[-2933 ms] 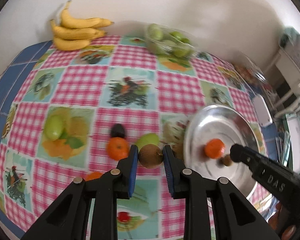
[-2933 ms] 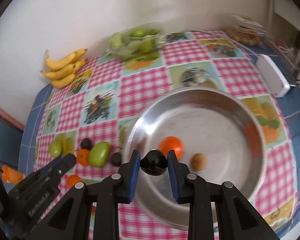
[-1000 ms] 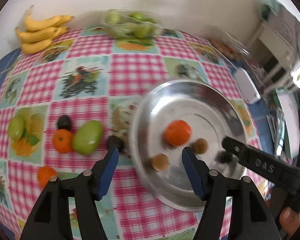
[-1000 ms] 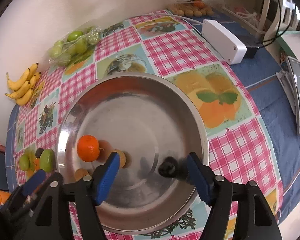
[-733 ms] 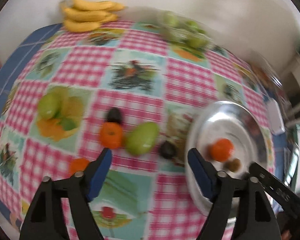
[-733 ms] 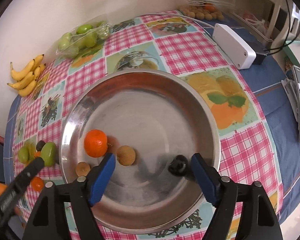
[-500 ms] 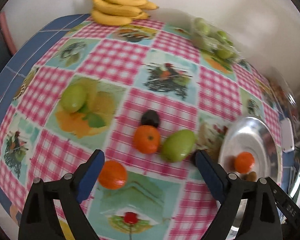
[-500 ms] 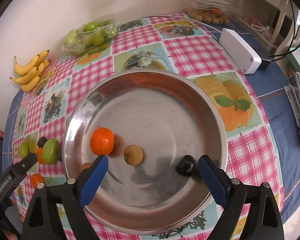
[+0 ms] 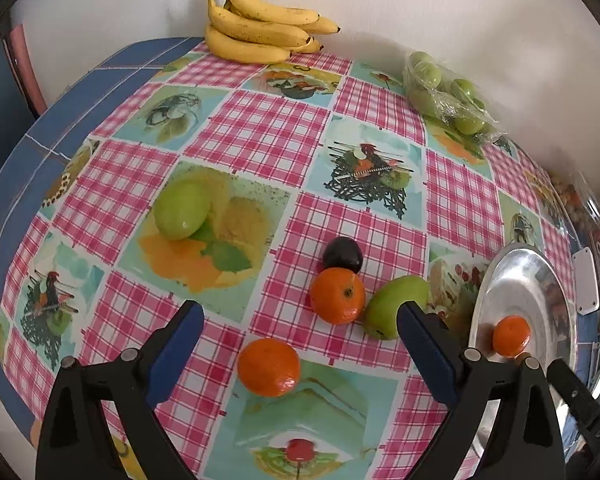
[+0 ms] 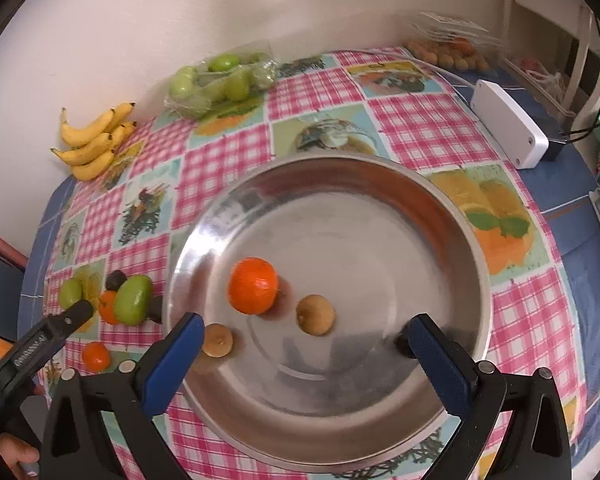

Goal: Organize fruits
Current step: 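Move both open grippers back toward the loose oranges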

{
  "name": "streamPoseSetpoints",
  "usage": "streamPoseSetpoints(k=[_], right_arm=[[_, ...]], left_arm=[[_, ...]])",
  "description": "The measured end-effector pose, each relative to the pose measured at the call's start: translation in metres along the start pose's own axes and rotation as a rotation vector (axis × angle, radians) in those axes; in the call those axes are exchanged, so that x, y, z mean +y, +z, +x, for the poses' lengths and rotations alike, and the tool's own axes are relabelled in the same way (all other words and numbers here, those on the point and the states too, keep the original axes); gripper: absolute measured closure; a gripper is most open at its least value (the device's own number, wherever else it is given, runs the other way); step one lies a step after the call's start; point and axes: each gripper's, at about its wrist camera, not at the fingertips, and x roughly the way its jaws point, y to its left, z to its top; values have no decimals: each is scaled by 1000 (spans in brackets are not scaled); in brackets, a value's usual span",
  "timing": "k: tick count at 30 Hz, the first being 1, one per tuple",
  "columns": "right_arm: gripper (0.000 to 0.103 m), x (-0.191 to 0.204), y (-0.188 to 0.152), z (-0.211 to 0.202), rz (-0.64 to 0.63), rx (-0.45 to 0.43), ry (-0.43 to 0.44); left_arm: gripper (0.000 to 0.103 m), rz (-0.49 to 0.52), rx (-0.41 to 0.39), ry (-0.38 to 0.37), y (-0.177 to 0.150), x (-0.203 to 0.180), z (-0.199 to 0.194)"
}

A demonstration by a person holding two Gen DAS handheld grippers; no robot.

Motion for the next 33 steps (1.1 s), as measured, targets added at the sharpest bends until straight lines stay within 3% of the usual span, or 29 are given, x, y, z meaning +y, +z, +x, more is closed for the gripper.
streamPoseSetpoints(k=[9,15,24,28,33], right_arm=[[0,17,-2,-3,-21,-17,50],[0,26,-3,-4,-36,-24,-32],[0,50,-6,-9,-54,-63,-37],[0,68,-10,-11,-78,-81,-5],[0,91,-17,-9,-107,-80,28]], left_arm=[[6,16,4,-38,2,10,-1],[6,-11,26,-97,1,16,1],[6,-12,68,-155,5,28,4],[6,12,41,-155,7,32,-2],[6,39,-60,-117,14,39,-20]])
